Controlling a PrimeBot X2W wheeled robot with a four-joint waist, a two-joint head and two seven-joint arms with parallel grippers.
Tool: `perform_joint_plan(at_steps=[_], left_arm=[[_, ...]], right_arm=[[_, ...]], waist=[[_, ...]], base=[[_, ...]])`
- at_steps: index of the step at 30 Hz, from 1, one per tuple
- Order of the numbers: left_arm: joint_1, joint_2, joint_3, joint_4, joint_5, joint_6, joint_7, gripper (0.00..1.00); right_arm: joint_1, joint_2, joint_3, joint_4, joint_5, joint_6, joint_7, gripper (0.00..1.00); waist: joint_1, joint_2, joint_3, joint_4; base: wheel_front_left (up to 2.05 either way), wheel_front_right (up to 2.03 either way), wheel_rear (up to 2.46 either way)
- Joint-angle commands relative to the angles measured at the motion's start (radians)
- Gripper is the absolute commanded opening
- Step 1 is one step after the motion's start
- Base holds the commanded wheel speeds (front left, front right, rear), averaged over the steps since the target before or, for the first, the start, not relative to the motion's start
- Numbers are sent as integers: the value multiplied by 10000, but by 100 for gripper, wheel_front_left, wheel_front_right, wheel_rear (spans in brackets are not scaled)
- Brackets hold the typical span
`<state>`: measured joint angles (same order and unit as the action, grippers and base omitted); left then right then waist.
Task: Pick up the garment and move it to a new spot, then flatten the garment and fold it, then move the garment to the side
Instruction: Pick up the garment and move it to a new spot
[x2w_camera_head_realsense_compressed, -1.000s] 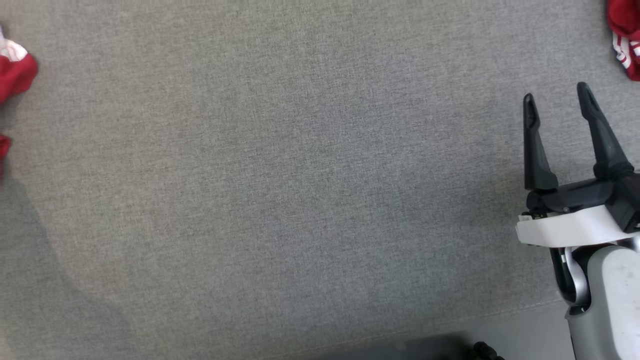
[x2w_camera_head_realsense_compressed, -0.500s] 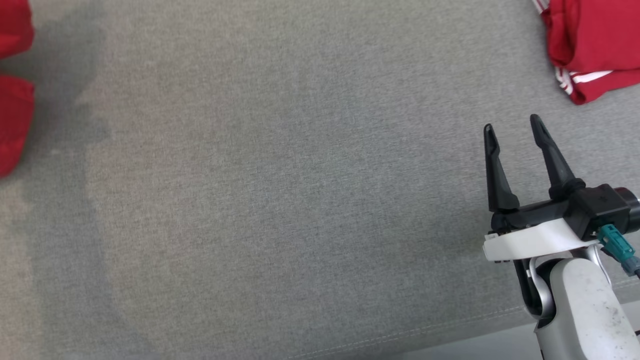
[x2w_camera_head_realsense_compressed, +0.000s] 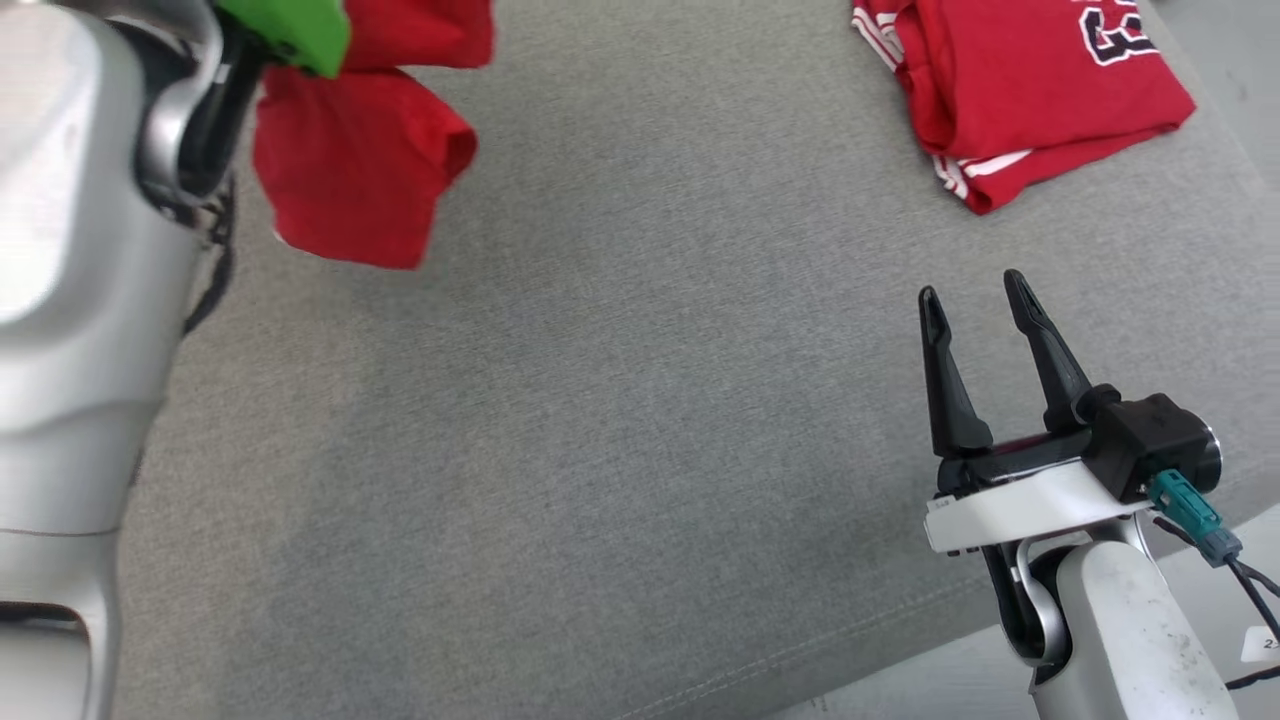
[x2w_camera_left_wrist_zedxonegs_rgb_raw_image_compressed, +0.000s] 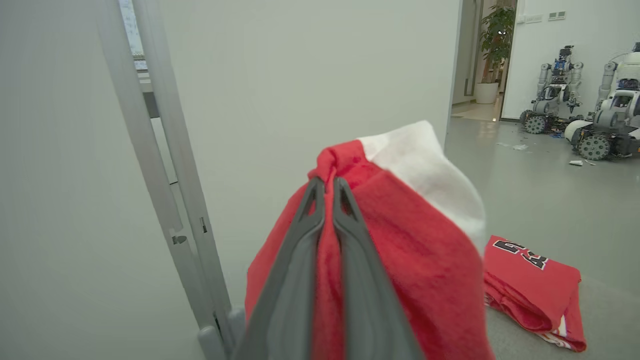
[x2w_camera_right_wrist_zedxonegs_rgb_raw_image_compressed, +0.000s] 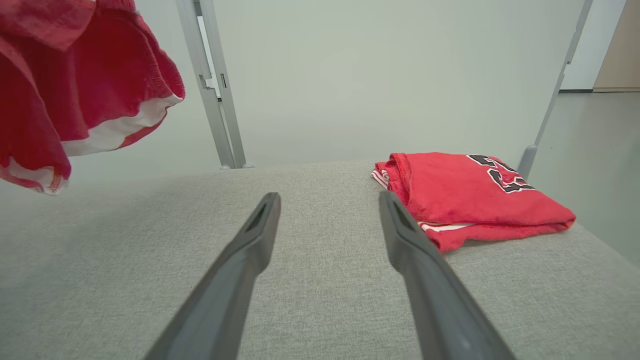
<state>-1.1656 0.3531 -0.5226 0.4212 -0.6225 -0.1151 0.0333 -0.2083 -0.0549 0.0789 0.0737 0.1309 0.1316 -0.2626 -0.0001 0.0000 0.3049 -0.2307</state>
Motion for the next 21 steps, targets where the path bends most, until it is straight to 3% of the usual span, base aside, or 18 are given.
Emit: perform_joint_plan(at_steps=[1,8,15,16,17,18,21], left_arm=[[263,-254,-149,-148,-56,56,13,0],[1456,-1096,-738,-252,-324,234,-102,0],[3506,-1356,-1022,967,-631,396,-649,0],[3704,-1369,-1114,1122,-588,383,-737,30],[3842,-1392,-1182,1279,-510,375,-901,87],[3947,-1422,-1238,1408,-478,368,-1006,100],[4138,-1509,-1408,1581,-283,274,-1600,100]], right_arm=[[169,13,9,-3,115,-18,-25,100],[269,44,115,-61,336,-18,-27,100],[241,46,176,-122,635,-18,-26,100],[256,47,174,-129,654,-20,-28,100],[279,46,159,-135,675,-18,-26,100],[302,46,136,-133,684,-18,-28,100],[396,45,43,-88,680,-20,-27,100]], waist=[[1,0,-317,-588],[1,0,-264,-1069],[1,0,-154,-1271],[1,0,-147,-1274],[1,0,-143,-1264],[1,0,-150,-1244],[1,0,-286,-1086]], base=[[0,0,0],[0,0,0],[0,0,0],[0,0,0],[0,0,0],[0,0,0],[0,0,0]])
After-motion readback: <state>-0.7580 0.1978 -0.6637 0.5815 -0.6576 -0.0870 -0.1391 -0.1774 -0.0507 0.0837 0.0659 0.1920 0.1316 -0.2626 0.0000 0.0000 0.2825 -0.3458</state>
